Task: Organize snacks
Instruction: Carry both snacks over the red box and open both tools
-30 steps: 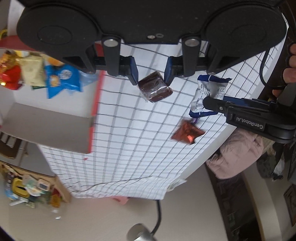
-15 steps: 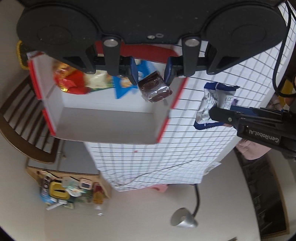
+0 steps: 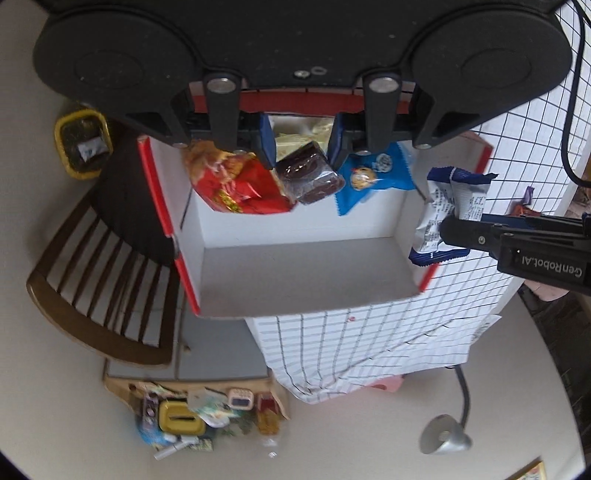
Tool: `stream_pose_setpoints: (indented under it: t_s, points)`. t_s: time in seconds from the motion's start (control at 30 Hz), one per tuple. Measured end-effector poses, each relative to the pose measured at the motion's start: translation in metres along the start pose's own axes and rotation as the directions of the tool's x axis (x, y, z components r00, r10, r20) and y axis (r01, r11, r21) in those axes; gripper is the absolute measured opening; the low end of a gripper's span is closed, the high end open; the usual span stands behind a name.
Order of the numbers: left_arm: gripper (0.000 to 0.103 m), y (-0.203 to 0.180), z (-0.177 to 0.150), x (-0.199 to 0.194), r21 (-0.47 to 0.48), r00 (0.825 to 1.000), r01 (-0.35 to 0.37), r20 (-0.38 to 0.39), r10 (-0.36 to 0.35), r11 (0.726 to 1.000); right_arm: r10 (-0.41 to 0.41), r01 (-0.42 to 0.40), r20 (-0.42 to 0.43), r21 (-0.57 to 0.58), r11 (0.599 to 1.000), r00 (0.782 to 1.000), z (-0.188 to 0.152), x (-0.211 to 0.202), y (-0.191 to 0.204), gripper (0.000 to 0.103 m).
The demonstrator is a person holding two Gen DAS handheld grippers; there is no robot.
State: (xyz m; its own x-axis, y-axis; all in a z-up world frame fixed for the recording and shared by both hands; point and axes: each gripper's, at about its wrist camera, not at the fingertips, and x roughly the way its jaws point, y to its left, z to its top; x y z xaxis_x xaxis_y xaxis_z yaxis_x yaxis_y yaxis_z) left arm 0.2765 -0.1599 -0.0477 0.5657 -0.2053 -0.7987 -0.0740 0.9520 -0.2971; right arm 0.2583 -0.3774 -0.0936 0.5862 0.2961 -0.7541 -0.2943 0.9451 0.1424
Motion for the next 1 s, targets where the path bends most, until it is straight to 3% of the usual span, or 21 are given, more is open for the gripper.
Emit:
stream_pose_setpoints:
  t_s: [0.5, 0.73, 1.0]
  points:
    - [0.034, -0.01, -0.001, 0.062, 0.043, 0.996, -0.066, -0.06, 0.068, 0.997, -0.022, 0.021, -0.093, -0.015, 1.0, 0.995, 0.005, 0.035, -0.009, 0.029]
    - [0.035, -0.006, -0.005, 0.07, 0.049, 0.994, -0.081, -0.072, 0.085, 0.995, -0.013, 0.011, -0.105, -0.012, 1.0, 0.994, 0.007, 0.042, -0.01, 0.03]
    - [0.04, -0.008, -0.005, 0.066, 0.071, 0.995, -0.083, -0.053, 0.087, 0.994, 0.001, -0.002, -0.096, -0.01, 1.0, 0.995, 0.009, 0.039, -0.009, 0.039]
